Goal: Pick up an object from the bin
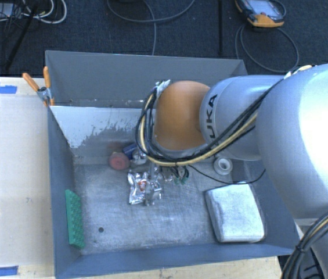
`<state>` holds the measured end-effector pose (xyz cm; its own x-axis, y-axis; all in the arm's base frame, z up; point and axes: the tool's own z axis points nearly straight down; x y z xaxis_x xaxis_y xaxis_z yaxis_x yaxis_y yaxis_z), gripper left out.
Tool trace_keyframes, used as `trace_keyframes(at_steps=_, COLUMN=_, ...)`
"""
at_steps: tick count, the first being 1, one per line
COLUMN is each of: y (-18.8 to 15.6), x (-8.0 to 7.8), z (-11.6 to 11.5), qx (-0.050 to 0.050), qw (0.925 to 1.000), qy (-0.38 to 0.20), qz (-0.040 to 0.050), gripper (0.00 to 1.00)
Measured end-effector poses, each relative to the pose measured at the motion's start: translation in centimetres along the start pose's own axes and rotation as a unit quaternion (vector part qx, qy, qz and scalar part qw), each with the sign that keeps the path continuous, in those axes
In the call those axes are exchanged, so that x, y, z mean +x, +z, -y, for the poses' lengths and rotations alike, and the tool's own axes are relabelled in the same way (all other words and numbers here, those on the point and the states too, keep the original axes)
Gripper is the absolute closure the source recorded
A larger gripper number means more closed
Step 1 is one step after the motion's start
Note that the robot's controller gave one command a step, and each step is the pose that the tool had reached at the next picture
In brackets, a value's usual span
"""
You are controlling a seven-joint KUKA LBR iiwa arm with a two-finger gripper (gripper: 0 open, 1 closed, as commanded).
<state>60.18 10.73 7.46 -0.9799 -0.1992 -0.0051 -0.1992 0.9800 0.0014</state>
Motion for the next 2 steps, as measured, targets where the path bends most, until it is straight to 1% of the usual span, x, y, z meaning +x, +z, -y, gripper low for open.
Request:
trace_keyframes(at_steps=1, y=-0.2, x=-0.1, z=0.2, qx=0.0, qw=1.0, qy=0.001, qz=0.001, gripper=1.0)
trace_keyframes(at_steps=2, y=-13.6, x=0.7, z=-2.6, qx=0.001, qw=1.0, qy=0.0, qz=0.002, gripper=1.0)
